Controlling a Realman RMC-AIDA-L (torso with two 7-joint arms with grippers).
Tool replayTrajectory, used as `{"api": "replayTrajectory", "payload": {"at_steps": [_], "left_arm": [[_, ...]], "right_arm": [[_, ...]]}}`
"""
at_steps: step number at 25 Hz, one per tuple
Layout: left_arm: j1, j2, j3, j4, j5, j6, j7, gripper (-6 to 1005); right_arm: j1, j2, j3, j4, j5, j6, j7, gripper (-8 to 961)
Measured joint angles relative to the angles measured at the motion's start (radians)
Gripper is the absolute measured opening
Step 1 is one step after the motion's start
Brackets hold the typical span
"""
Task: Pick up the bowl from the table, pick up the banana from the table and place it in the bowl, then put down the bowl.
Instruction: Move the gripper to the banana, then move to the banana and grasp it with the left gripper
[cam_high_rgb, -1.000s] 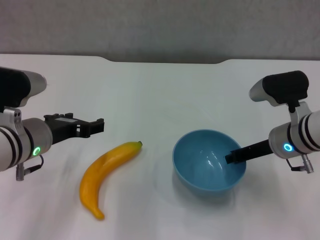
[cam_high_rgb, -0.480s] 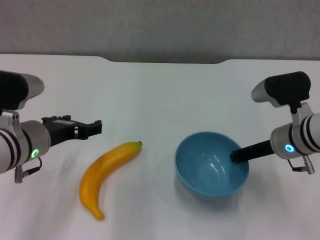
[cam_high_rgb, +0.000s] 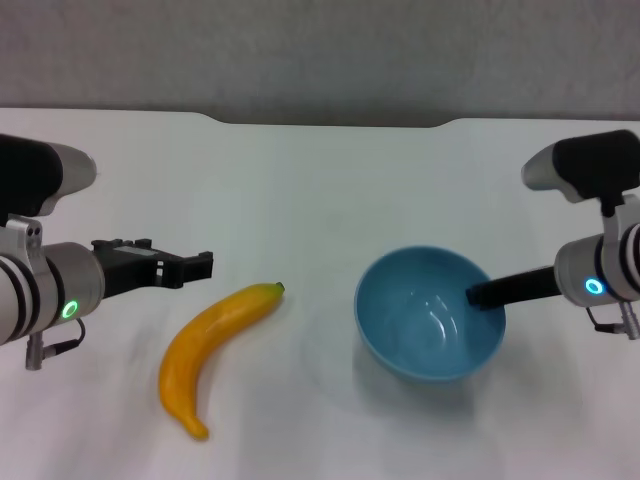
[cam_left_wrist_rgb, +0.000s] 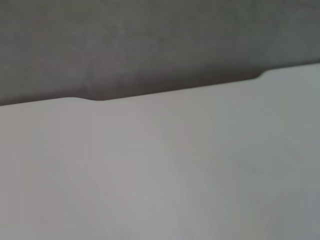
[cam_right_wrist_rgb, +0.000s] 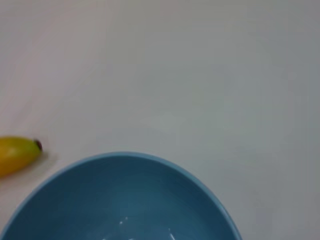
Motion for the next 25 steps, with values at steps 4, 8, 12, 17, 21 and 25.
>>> {"api": "replayTrajectory", "payload": {"at_steps": [4,8,12,17,21,25], "left_arm": [[0.018,0.000,-0.002,-0.048,0.000,-0.058,0.044,880],[0.012,0.000,-0.001,-0.057,-0.001,-0.131,0.082,880],[-0.011,0.000,0.001,-0.008,-0.001,-0.145,0.108,880],[-0.041,-0.002,0.007,0.051,-0.031,-0.123,0.122,881],[-0.062,-0.005,0.014,0.101,-0.040,-0.097,0.137,883],[-0.086,-0.004,0.022,0.166,-0.033,-0.053,0.139,884]], "right_arm": [[-0.029,-0.001,0.004,0.071,0.003,0.012,0.004,32],[-0.048,-0.001,0.011,0.101,0.002,0.022,0.004,34],[-0.058,-0.001,0.015,0.119,0.002,0.024,0.005,36],[-0.056,0.000,0.009,0.124,0.002,0.024,0.005,39],[-0.052,0.000,0.008,0.129,0.004,0.025,0.005,41],[-0.056,0.000,0.010,0.145,0.005,0.033,0.004,43]]}}
